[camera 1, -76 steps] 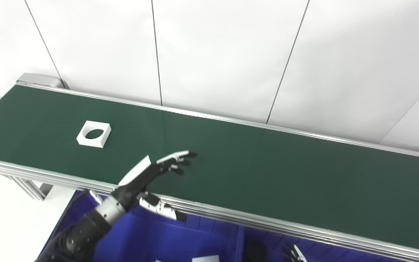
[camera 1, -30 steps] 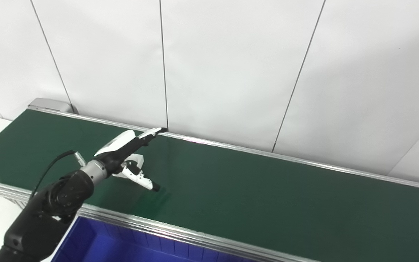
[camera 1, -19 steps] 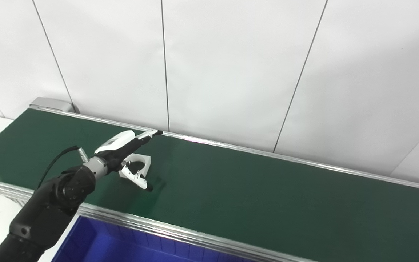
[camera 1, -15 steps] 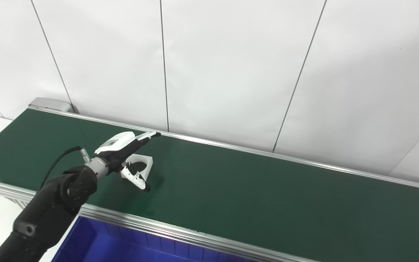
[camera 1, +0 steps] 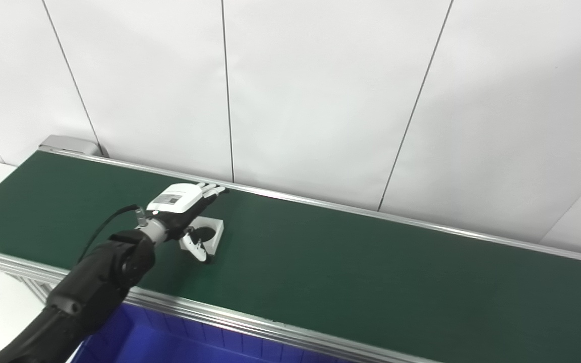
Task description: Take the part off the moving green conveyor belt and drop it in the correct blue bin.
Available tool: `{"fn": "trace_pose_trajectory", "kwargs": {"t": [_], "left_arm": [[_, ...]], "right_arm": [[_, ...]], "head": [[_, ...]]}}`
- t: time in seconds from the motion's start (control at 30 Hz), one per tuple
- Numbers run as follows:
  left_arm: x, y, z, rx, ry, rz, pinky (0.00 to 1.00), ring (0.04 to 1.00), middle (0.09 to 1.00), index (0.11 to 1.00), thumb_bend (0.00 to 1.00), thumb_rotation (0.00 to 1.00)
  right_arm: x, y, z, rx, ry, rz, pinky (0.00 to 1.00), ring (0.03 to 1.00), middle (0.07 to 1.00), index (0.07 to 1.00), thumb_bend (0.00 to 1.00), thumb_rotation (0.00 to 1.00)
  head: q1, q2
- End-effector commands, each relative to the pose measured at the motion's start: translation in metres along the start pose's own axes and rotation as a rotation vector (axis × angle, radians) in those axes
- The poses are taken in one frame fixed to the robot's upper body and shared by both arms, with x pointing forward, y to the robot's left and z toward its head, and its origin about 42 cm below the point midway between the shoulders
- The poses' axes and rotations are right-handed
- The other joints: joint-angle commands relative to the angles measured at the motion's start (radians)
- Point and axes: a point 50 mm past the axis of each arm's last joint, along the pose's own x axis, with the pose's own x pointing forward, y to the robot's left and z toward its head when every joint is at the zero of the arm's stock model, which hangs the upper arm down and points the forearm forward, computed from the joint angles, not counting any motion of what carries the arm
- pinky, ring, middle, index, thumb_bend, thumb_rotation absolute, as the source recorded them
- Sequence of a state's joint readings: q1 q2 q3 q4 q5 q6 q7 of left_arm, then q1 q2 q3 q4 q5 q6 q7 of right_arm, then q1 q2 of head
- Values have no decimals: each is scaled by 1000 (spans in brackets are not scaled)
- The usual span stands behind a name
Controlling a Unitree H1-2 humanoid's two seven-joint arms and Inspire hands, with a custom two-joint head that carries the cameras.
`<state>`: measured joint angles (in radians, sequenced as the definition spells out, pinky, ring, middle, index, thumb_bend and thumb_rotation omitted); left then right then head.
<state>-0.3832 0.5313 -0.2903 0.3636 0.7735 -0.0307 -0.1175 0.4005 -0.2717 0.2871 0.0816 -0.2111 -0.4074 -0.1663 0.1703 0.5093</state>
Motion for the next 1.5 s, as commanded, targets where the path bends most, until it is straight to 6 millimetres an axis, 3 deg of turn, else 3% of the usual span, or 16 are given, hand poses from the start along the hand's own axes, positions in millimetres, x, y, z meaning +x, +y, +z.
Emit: {"fn": "trace_pose_trajectory", "kwargs": {"t": [0.0, 0.17, 0.37, 0.43, 0.47, 0.5, 0.57, 0.63, 0.7, 1.0, 1.3, 1.4, 1.47], "left_arm": [[13, 27, 6, 28, -17, 88, 984, 961, 956, 937, 765, 0], [25, 17, 13, 43, -46, 88, 916, 905, 917, 900, 724, 0], [30, 10, 22, -3, -59, 57, 733, 790, 826, 816, 664, 0], [31, 8, 26, -41, -36, 40, 636, 701, 769, 769, 632, 0], [30, 8, 28, -52, -29, 32, 518, 586, 739, 743, 554, 0], [30, 9, 29, -59, -25, 25, 411, 509, 596, 701, 523, 0], [29, 10, 31, -53, -14, 11, 327, 400, 507, 597, 497, 0], [30, 11, 32, -42, 5, -3, 259, 357, 461, 550, 492, 0], [30, 12, 32, -31, 19, -13, 237, 380, 480, 518, 497, 0], [19, 17, 35, -72, -27, 44, 248, 353, 458, 541, 494, 0], [-17, 25, 46, -279, -146, 202, 300, 377, 472, 528, 495, 0], [-32, 23, 53, -344, -209, 244, 249, 361, 445, 520, 493, 0], [-42, 21, 58, -371, -233, 256, 275, 374, 452, 518, 494, 0]], "right_arm": [[0, -4, 13, 19, -90, -20, 677, 776, 817, 890, 935, 375], [-1, -3, 14, 20, -93, -25, 693, 782, 818, 890, 928, 374], [-3, -3, 16, 31, -94, -30, 702, 785, 821, 891, 923, 364], [-3, -3, 16, 21, -95, -34, 705, 783, 819, 891, 919, 379], [-3, -3, 16, 21, -94, -35, 719, 788, 819, 891, 922, 388], [-3, -3, 16, 21, -94, -35, 712, 787, 820, 892, 923, 392], [-3, -3, 16, 26, -96, -32, 716, 791, 822, 894, 916, 386], [-3, -3, 17, 27, -97, -32, 713, 789, 822, 896, 911, 388], [-3, -3, 17, 25, -99, -34, 725, 793, 822, 897, 912, 393], [-2, -5, 17, 28, -100, -33, 732, 797, 824, 899, 902, 406], [-2, -7, 19, 36, -108, -35, 663, 763, 815, 897, 903, 432], [-2, -7, 21, 32, -112, -36, 666, 764, 816, 896, 909, 455], [-2, -7, 22, 32, -114, -36, 693, 778, 821, 897, 914, 468]], "head": [[0, 3], [-1, 9], [1, 15], [2, 14], [2, 14], [5, 15], [4, 17], [4, 18], [5, 20], [1, 30], [-17, 68], [-27, 91], [-35, 105]]}}
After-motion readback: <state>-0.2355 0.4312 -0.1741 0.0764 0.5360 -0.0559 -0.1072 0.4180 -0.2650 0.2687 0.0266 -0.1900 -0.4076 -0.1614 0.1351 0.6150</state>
